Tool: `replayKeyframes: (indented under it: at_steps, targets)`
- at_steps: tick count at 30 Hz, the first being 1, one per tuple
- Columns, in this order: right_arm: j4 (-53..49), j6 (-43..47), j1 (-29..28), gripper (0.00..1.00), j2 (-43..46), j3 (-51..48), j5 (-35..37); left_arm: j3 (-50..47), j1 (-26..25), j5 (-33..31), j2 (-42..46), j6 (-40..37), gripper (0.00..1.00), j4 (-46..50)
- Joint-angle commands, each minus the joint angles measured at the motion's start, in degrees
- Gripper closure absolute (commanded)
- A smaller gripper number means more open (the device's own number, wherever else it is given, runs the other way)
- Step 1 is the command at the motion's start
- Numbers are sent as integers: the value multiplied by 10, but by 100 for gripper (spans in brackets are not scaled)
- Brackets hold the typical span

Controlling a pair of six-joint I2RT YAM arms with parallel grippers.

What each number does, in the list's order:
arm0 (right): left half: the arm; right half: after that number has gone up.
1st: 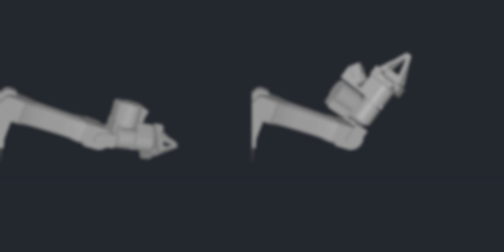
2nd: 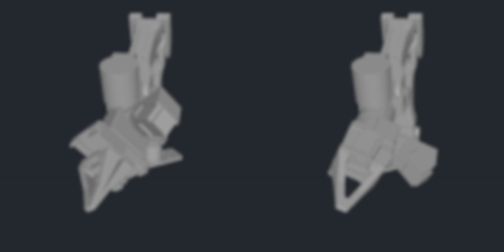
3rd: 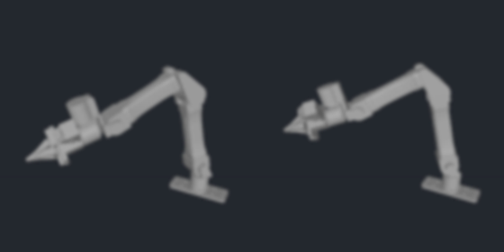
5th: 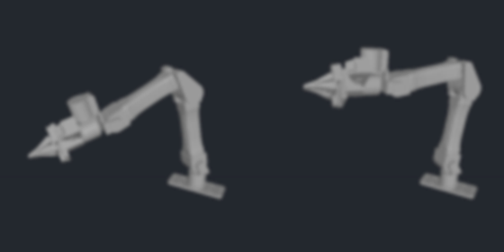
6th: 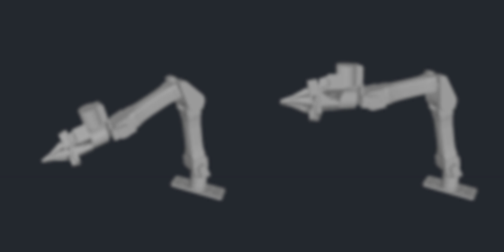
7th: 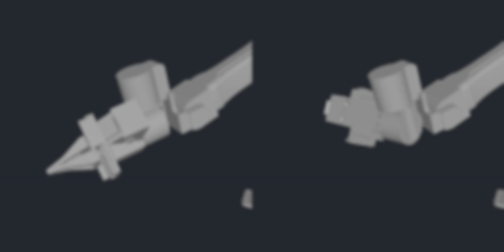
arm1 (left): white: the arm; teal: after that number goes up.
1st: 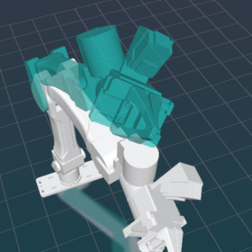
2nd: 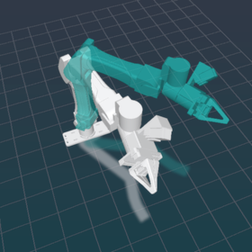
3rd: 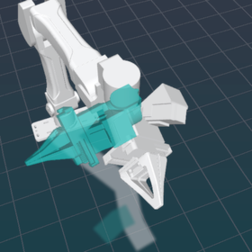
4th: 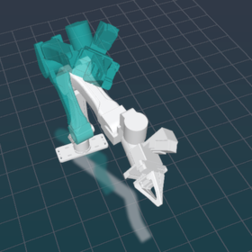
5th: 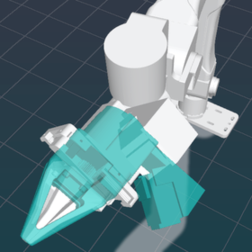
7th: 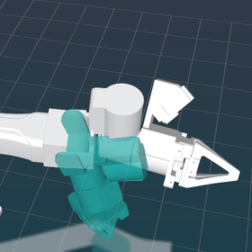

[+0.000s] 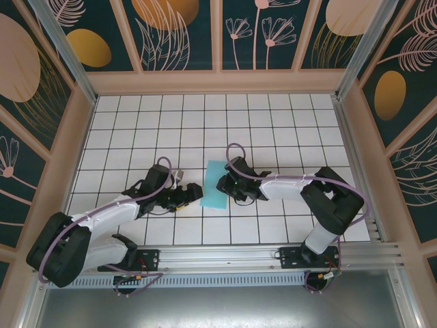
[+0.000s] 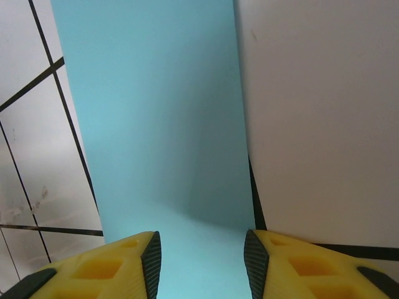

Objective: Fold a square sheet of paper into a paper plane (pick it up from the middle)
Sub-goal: Fold the triangle a second time at the center of the table.

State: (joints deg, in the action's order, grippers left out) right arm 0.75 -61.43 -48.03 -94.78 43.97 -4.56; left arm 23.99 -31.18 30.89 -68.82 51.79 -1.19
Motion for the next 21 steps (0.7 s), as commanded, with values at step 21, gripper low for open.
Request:
replayKeyframes:
  at_steps: [21]
  targets:
    - [-4, 71, 19, 61, -34, 29, -5, 38, -11, -17, -48, 15, 9, -34]
